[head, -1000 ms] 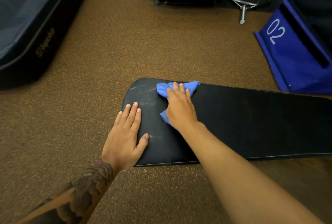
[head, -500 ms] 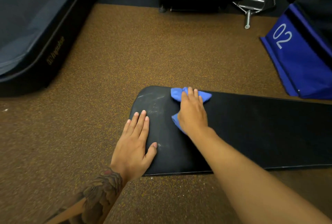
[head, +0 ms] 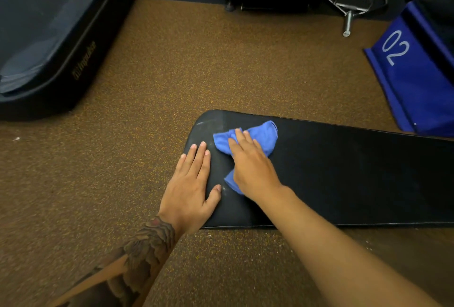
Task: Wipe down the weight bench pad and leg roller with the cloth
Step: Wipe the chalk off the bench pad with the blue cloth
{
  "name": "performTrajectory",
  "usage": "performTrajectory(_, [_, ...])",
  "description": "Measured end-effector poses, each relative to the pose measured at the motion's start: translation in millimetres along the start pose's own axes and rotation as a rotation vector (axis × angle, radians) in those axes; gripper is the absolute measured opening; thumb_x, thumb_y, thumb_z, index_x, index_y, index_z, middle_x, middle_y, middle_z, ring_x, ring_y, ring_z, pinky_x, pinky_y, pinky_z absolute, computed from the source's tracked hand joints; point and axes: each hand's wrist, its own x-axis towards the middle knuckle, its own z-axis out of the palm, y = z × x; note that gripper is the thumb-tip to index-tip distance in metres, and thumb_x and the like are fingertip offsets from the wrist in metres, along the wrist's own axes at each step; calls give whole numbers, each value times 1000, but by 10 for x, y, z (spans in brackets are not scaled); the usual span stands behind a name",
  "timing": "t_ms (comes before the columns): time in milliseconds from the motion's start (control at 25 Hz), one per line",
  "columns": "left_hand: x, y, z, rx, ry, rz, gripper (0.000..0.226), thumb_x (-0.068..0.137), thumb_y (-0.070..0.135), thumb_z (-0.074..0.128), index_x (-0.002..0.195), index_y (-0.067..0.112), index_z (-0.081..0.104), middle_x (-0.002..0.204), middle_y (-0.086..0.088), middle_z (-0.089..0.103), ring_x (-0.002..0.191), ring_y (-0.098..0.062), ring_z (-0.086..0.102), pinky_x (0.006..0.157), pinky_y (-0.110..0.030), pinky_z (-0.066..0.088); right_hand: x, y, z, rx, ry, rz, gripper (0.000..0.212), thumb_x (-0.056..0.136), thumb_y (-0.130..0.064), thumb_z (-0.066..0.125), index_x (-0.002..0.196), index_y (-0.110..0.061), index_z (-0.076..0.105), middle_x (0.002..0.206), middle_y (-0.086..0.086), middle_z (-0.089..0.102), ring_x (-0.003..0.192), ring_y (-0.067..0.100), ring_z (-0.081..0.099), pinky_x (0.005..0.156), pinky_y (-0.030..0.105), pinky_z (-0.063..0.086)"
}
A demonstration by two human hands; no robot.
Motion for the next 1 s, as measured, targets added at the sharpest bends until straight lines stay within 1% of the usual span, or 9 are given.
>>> performTrajectory(200, [-7,19,-19,6,-13,-21,79,93,51,30,155,4,17,165,-9,5,152,-20,-4,122,-36,-1,-400,2,28,3,40,130,66,85,5,43,146,-8,21,157,10,8,145,26,1,118,43,2])
performTrajectory(320, [-6,39,-26,9,-11,-27,80,93,51,30,155,3,17,164,-9,4,152,-20,-4,122,-35,-3,-346,0,4,117,107,189,61,86,7,41,144,-9,28,156,9,15,144,27,8,117,46,11])
performTrajectory(480, [1,25,-15,13,-3,-20,80,92,51,32,154,2,20,164,-10,7,152,-22,-1,122,-34,-3,-251,31,-348,621,351,26,41,93,1,46,133,-6,49,145,4,41,135,11,35,110,16,23])
performTrajectory(560, [9,18,-7,13,-1,-17,80,92,52,31,154,2,19,164,-10,6,152,-22,-3,122,-34,-3,-298,97,-434,758,368,41,38,94,-2,47,132,-7,51,142,-2,44,132,4,37,108,12,24])
performTrajectory(640, [2,15,-3,14,-9,-16,80,93,52,29,155,3,17,165,-9,4,152,-21,-5,122,-35,-4,-365,220,-335,680,297,151,40,95,-3,45,135,-7,47,146,1,39,134,9,36,107,9,23])
performTrajectory(680, [-1,16,-3,13,-10,-13,80,93,53,29,155,4,16,165,-8,4,152,-20,-5,122,-35,-4,-403,266,-238,560,236,189,42,95,-3,43,137,-6,44,150,4,33,136,16,34,108,14,24])
performTrajectory(760, [-5,15,6,5,-7,-10,80,93,52,28,155,4,16,165,-8,4,152,-20,-5,122,-35,-3,-466,290,-17,263,102,165,48,96,-6,39,143,-7,31,156,7,16,142,27,18,114,34,22])
performTrajectory(840, [-2,9,15,-4,-2,-12,79,93,52,29,155,4,16,165,-8,4,152,-20,-4,122,-35,-3,-488,225,103,43,76,131,51,98,-19,35,147,-9,21,157,10,7,144,30,4,115,49,15])
performTrajectory(1000, [-4,-4,-4,1,-30,-24,79,93,52,29,156,5,14,165,-8,3,152,-19,-5,122,-35,-4,-484,88,116,-79,90,196,65,96,-46,22,148,-9,13,157,14,3,144,31,0,115,52,12])
